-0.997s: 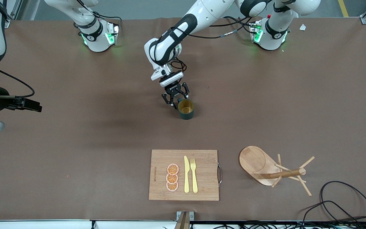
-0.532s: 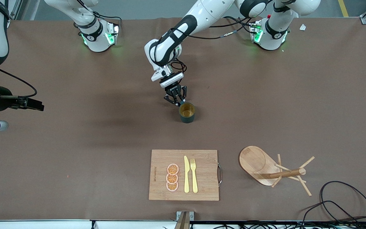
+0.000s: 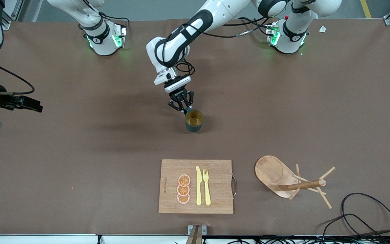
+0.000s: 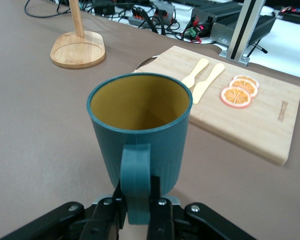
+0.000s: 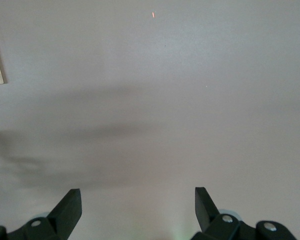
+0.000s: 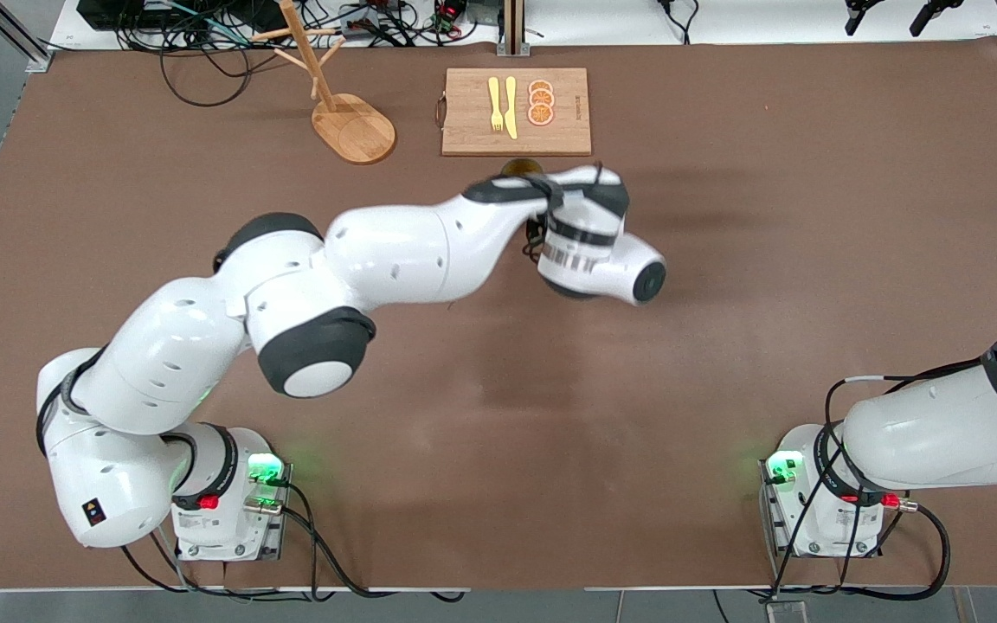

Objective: Pass cup and hang on rack
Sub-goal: 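Lift the mug with the left gripper and carry it to the rack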

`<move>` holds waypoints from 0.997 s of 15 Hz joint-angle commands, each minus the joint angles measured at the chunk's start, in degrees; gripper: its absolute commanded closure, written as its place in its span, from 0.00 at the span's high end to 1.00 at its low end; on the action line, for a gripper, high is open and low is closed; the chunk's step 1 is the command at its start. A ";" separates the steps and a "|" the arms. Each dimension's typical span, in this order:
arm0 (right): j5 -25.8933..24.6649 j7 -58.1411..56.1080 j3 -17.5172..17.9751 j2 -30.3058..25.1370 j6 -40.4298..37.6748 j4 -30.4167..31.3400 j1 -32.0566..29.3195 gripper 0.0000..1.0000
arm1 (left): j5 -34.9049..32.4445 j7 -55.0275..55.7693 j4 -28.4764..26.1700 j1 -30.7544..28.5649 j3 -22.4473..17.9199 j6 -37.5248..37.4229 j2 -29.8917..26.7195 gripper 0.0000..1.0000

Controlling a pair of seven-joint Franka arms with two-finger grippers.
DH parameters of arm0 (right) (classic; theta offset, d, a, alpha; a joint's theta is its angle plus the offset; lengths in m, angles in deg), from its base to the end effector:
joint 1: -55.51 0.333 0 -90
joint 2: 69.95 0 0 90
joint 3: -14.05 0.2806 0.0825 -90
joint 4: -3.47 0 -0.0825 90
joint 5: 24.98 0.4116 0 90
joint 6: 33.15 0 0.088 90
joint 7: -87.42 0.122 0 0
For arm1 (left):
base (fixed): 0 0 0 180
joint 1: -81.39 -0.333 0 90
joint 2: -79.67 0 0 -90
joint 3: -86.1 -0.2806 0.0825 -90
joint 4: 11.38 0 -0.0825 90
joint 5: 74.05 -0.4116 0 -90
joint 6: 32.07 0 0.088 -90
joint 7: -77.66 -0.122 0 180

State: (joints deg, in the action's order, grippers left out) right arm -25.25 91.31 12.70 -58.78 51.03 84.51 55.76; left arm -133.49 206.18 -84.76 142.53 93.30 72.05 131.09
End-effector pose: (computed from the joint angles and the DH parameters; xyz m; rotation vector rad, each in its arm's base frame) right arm 0.6198 -0.0114 0.5258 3.1183 -0.1359 -0.2186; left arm 0.3595 -0.6308 0.1656 -2.5465 -0.8199 -1.2584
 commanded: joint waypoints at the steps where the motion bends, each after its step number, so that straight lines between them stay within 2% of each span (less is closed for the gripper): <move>1: -0.78 0.43 0.47 -4.22 1.15 4.65 -0.52 1.00 | 8.60 -6.51 -0.53 -5.23 0.53 5.02 -6.48 0.01; 4: -0.78 0.42 0.38 -7.56 0.72 5.71 -0.78 1.00 | 21.77 -13.53 -0.62 -11.03 0.44 9.79 -13.07 0.01; 9: -0.34 0.51 0.29 -8.44 0.72 6.06 -1.74 1.00 | 45.77 -30.76 -0.62 -23.50 0.27 9.88 -21.96 0.00; 15: 0.19 0.51 0.38 -11.86 4.40 10.10 -2.45 1.00 | 69.07 -51.06 0.08 -38.88 0.62 9.97 -23.73 0.00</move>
State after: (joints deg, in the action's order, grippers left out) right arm -25.29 91.33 12.26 -66.81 53.59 90.59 54.20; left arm -70.06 159.56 -83.60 107.31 93.22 81.26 108.33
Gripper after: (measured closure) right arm 0.000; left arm 0.789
